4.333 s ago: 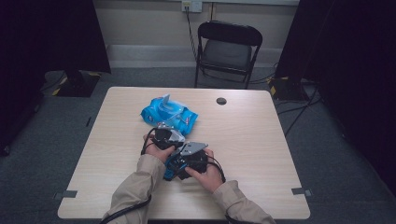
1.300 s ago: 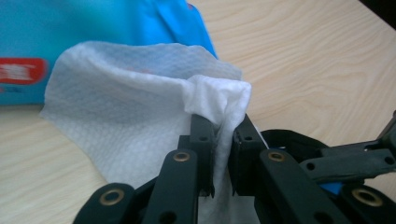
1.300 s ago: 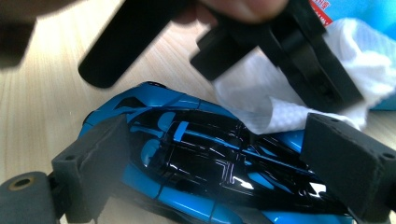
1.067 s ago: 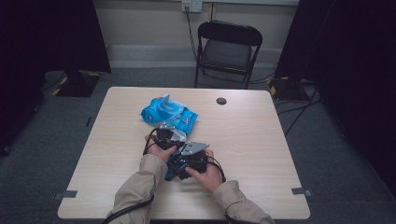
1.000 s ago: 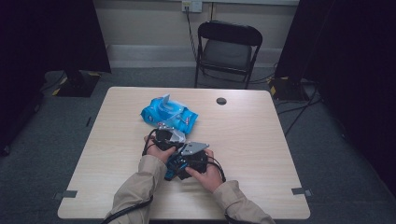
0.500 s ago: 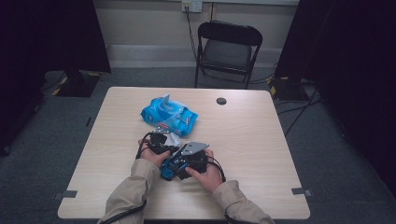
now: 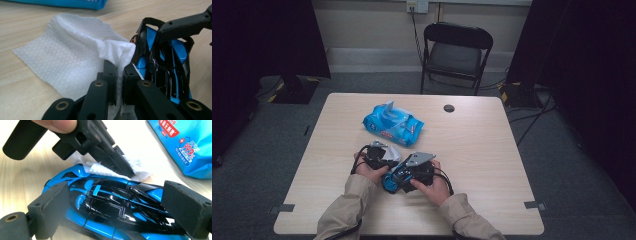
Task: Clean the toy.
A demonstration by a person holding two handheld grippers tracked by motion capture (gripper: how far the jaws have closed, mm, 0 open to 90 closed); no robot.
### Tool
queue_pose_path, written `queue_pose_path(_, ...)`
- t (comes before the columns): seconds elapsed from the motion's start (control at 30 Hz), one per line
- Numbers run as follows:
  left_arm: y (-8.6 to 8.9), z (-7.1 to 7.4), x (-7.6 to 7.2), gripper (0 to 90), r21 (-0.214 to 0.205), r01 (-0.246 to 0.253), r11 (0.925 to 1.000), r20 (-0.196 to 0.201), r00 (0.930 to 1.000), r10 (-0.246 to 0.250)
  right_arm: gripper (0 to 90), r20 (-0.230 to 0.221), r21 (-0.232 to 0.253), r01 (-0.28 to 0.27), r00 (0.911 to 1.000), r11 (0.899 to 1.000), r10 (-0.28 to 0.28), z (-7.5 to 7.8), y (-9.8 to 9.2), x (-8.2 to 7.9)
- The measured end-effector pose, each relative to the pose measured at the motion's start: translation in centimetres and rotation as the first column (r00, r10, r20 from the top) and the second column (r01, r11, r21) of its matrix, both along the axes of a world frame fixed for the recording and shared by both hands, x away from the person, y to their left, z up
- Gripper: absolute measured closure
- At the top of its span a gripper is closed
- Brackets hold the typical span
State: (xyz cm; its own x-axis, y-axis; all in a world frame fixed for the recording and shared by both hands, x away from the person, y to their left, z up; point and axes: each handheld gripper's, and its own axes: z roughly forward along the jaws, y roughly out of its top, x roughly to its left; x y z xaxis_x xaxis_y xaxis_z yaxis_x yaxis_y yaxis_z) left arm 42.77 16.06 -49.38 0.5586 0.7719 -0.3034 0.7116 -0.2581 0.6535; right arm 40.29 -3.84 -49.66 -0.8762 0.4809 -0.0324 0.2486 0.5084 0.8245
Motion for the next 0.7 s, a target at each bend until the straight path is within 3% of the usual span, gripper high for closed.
queue_pose_path(0.47,1.5,0.3,-1.2,83.1,0.05,0.02,0.9986,0.007,0.9998,-0.02,7.6,0.002,0.002,0.0,1.0,1.0,0.0,0.0,0.0,0.0)
queue_pose_path(0.7,2.4,0.4,-2.0,83.2,0.049,0.016,0.9987,0.002,0.9999,-0.016,7.6,0.002,0.002,0.001,1.0,1.0,-0.001,0.0,0.0,0.0)
